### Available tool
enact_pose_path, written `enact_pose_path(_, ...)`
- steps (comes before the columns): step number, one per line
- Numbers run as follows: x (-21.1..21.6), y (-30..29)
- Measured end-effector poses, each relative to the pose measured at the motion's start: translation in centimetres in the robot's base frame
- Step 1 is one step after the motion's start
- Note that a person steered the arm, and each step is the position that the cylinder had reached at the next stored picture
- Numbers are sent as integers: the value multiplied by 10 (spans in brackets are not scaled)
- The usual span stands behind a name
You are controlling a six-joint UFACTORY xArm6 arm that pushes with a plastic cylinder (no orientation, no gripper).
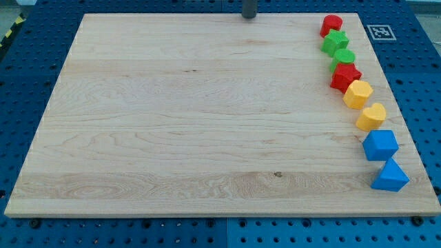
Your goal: Move the red circle towards the top center
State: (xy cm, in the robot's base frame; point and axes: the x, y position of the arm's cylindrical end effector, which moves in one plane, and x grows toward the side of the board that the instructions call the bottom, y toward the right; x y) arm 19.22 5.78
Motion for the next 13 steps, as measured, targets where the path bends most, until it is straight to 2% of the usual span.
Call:
enact_pose_path(1, 0, 0)
enact_pose_path(3, 51, 3)
enact_pose_path(4, 58, 5)
enact_pose_path(7, 173, 63)
enact_pose_path(9, 187, 73)
enact_pose_path(13, 187, 93)
